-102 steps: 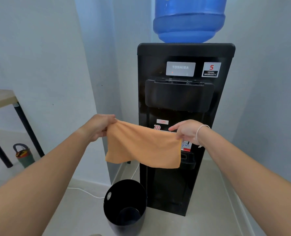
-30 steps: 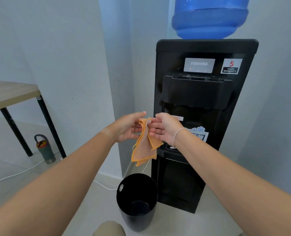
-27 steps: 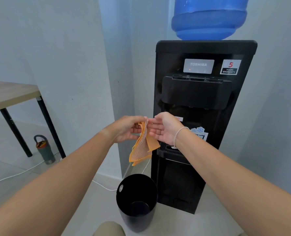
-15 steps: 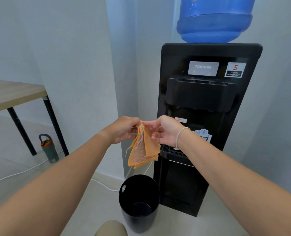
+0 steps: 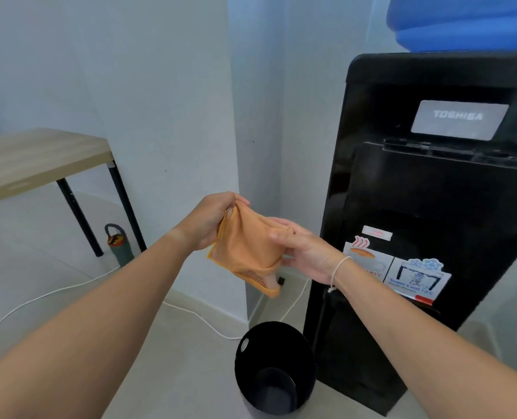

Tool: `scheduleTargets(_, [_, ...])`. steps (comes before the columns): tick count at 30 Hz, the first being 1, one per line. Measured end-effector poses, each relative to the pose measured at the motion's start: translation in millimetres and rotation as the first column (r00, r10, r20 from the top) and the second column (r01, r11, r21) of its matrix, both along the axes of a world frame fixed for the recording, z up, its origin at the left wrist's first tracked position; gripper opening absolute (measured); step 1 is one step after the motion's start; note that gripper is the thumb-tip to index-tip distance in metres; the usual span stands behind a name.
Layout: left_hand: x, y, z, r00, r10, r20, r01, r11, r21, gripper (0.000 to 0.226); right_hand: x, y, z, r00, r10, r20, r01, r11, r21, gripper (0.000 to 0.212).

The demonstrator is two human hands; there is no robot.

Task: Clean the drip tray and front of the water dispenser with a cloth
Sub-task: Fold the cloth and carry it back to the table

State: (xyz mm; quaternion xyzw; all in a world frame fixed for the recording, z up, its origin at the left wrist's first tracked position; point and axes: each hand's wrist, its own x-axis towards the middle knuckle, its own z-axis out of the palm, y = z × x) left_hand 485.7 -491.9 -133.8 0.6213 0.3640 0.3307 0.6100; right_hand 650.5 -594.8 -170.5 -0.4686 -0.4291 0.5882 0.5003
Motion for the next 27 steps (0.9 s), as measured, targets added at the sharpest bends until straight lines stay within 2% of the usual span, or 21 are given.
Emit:
scheduleTargets(4, [-22.4,46.8,5.2,0.996,0.090,0.004,-0.089,0.995,-0.036,0.023,-13.3,62.3,10.9,0.983,-0.145,0.108,0.136,0.987,0.086,0.031])
scheduleTargets(7, [-48.6,75.2,15.5,0.964,0.134,-0.231,-0.113,0.988,0.101,0.026,-29.5,101.2,31.3,0.974,-0.184,0.133,0.165,0.976,0.146,0.015])
scheduleTargets(10, [-79.3,90.5,43.8,0.882,0.158,-0.444,-0.097,0.983,0.158,0.032,-50.8,132.8,63.8,0.962,-0.146,0.232,0.102,0.976,0.192,0.023])
scheduleTargets(12, [-106.8,97.6,76.3,0.841,0.170,-0.514,-0.085,0.979,0.186,0.028,-74.1,152.7,97.6,0.950,-0.069,0.304,0.008,0.981,0.195,0.026])
scheduleTargets(16, [-145.4,104.0,146.9,0.864,0.074,-0.498,0.011,0.986,0.166,0.032,-116.2,183.3,166.5,0.894,0.052,0.445,-0.167,0.960,0.223,0.026])
scheduleTargets(18, [-164.2,106.7,177.6,0.852,0.080,-0.517,-0.008,0.990,0.141,0.033,-138.3,197.3,199.2,0.871,0.093,0.482,-0.225,0.949,0.223,0.027])
scheduleTargets(23, [-220.0,128.0,243.9,0.858,0.244,-0.453,-0.155,0.962,0.225,0.011,-184.6,232.8,272.1,0.850,0.176,0.496,-0.314,0.926,0.210,0.033])
scheduleTargets(27, [-261.4,149.6,284.7,0.852,0.361,-0.380,-0.274,0.925,0.264,0.018,-217.4,262.5,300.9,0.838,0.270,0.474,-0.368,0.921,0.128,0.036])
